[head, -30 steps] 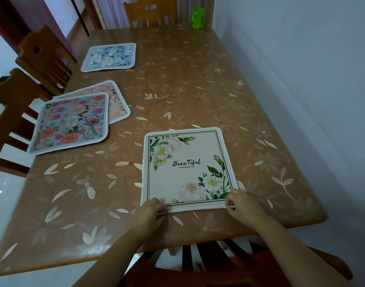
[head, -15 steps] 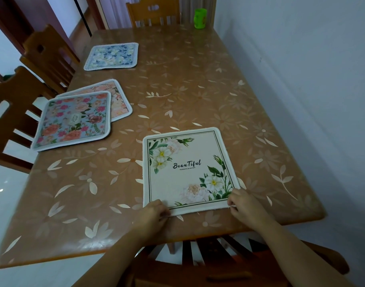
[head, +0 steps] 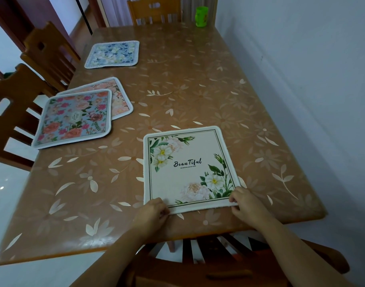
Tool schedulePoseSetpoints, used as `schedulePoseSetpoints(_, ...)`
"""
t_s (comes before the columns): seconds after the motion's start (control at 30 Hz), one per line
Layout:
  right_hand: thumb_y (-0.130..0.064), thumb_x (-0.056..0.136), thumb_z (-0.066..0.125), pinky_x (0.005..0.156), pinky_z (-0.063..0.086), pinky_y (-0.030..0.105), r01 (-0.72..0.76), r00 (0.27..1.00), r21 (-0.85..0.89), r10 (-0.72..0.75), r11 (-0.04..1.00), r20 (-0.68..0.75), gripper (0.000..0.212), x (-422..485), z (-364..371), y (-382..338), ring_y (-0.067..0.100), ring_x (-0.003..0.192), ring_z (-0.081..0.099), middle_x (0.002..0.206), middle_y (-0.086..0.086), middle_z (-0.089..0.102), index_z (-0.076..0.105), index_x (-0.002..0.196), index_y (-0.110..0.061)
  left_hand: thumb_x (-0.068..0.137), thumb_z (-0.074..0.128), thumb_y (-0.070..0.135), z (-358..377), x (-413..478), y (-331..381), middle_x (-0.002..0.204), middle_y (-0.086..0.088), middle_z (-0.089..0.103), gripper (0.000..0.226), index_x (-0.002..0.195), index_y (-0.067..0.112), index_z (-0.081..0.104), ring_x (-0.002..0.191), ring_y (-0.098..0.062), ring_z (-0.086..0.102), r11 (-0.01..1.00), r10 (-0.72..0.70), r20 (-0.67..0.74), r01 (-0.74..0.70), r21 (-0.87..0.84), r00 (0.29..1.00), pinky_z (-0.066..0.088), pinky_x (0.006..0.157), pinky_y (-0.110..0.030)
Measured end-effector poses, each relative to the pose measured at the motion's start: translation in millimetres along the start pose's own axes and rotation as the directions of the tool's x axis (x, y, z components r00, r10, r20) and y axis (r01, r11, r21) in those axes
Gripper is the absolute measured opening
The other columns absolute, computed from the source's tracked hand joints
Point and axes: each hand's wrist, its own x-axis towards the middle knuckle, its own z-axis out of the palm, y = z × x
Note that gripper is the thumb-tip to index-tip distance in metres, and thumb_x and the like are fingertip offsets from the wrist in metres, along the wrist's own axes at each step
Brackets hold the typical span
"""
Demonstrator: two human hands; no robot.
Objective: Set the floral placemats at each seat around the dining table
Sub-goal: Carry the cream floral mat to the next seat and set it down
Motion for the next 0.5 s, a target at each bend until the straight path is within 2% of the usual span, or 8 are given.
schedulePoseSetpoints(0.5,-0.011,0.081,0.056,0.081,0.041,0.03,-0.028,1.0,-0.006,0.028,1.0,0.006,0.007,-2.1,0.0,-2.1,0.018,0.089,0.051,0.099,0.003,0.055,0.058,0.088,-0.011,0.075,0.066,0.005,-0.3,1.1,1.0,0.087,-0.012,0.063,0.006,0.08,0.008,0.069,0.084,-0.026,0.059,0.998,-0.018,-0.002,0.018,-0.059,1.0,0.048,0.071,-0.034)
